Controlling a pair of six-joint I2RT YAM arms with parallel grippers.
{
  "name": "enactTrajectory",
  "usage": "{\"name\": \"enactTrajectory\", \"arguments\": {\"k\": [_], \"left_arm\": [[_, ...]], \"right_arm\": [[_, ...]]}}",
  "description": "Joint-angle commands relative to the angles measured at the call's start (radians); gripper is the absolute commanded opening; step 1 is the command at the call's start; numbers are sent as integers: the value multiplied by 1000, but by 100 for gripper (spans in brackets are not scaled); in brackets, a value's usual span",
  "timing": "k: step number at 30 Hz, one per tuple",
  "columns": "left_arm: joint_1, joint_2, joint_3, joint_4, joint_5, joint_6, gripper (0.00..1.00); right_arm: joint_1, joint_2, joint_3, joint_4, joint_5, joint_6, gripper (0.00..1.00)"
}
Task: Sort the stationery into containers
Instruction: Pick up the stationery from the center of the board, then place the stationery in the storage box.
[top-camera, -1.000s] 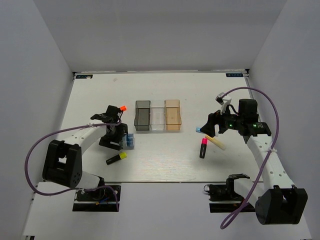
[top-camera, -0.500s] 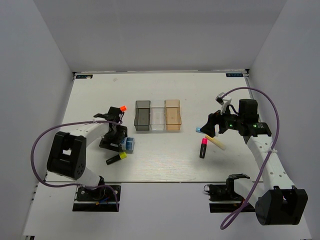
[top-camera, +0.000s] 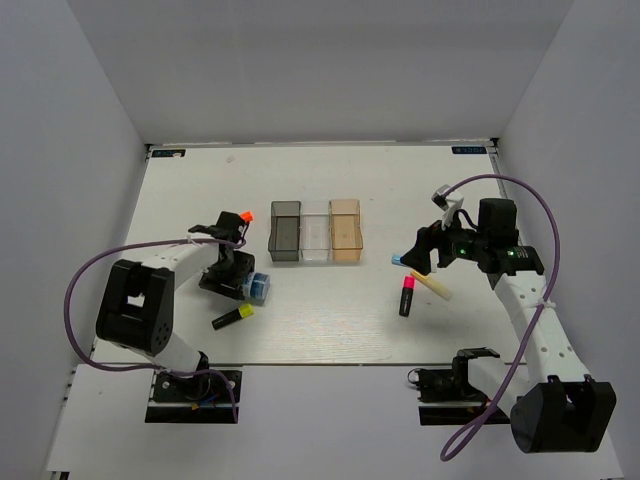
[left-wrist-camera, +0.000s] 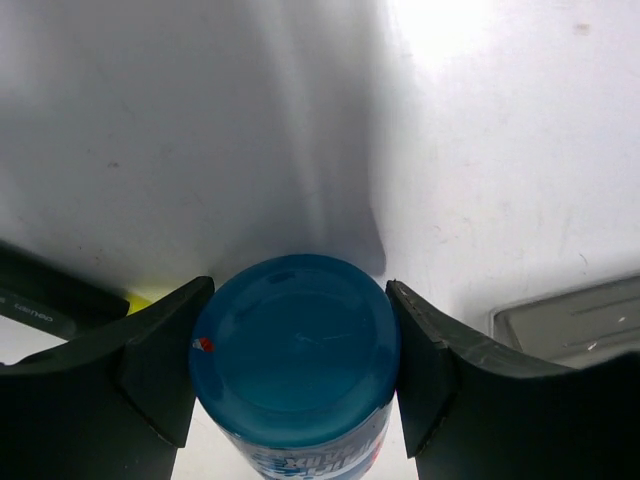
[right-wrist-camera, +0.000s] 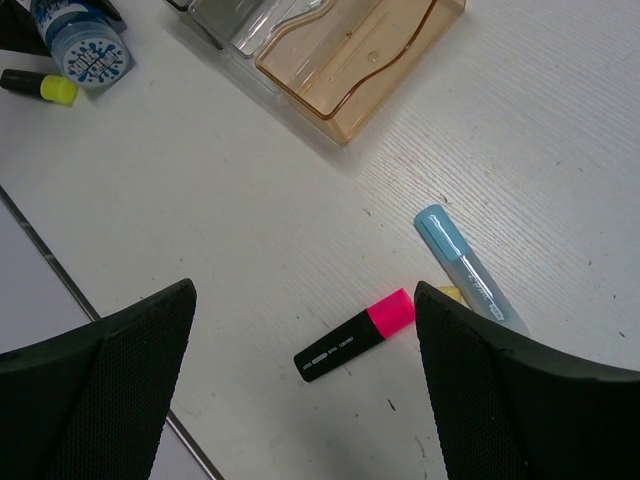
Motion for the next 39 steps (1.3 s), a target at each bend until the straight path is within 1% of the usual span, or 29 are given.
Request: {"name": "enactTrajectory", "arguments": {"k": [1,2,3,5,6,7,8,9,10,11,12,13,14,15,16,18,20,22,24,26,27,28,29,30,32,33,37,39], "left_arm": [[11,-39,78,21,-44,124,0],[11,-57,105,14,-54,176,0],[11,-80,121,8,-80,208,0],[4,-117,177,-4,-97,345,0],[-7,-137,190,-4,-119,382,0],[-13,-163,205,2,-123,460,0],[-27,-171,242,14,-125,551,0],[-36,-200,248,30,-120,602,0],[-60,-209,265,90,-111,694,0],[-67,-217,273,124,-70,795,0],[-74,-224,274,158,-49,874,0],[-82,-224,285,231,-29,908,0],[-109,-218,300,256,-19,993,0],[-122,-205,323,280,-22,1031,0],[-136,-180,334,333,-40,1095,0],[-170,-137,378,379,-53,1196,0],[-197,-80,400,430,-71,1256,0],[-226,-53,400,541,-76,1319,0],[-243,-8,397,603,-114,1417,0],[-269,35,399,646,-165,1465,0],[-274,44,397,677,-163,1518,0],[-274,58,385,694,-162,1520,0],[-275,62,377,711,-163,1563,0],[-275,72,369,769,-157,1600,0],[-277,78,339,791,-151,1617,0],[-278,84,334,848,-148,1641,0],[-280,102,287,927,-163,1680,0],[-279,116,279,941,-168,1683,0]], "right_arm": [[-3,-19,-15,-7,-19,-12,91],[-4,-19,-15,-8,-19,-13,91],[-4,-19,-15,-7,-28,-12,85],[-4,-16,-16,-11,-36,-21,21],[-1,-16,-16,-11,-42,-21,0],[-3,-16,-16,-13,-44,-20,0],[-3,-18,-18,-13,-48,-21,0],[-3,-16,-19,-11,-56,-26,0],[0,-15,-21,-11,-56,-26,18],[-1,-12,-21,-11,-60,-27,45],[2,-9,-19,-5,-65,-30,64],[2,2,-18,-10,-64,-32,75],[-1,5,-15,-21,-73,-35,84],[0,10,-12,-25,-73,-43,86],[-1,14,-12,-24,-76,-43,86],[0,22,-13,-24,-71,-46,86],[0,26,-12,-21,-70,-47,86],[-4,27,-13,-24,-70,-47,86],[-3,31,-16,-24,-70,-49,86],[-1,33,-19,-24,-68,-50,86],[-1,37,-16,-25,-70,-52,86],[-3,36,-19,-25,-71,-55,86],[-1,37,-19,-25,-71,-53,86],[-1,36,-22,-24,-74,-56,87],[-1,42,-21,-24,-77,-59,87],[-1,46,-21,-24,-79,-59,87],[0,54,-19,-28,-80,-64,87],[-1,53,-21,-30,-77,-70,87]]}}
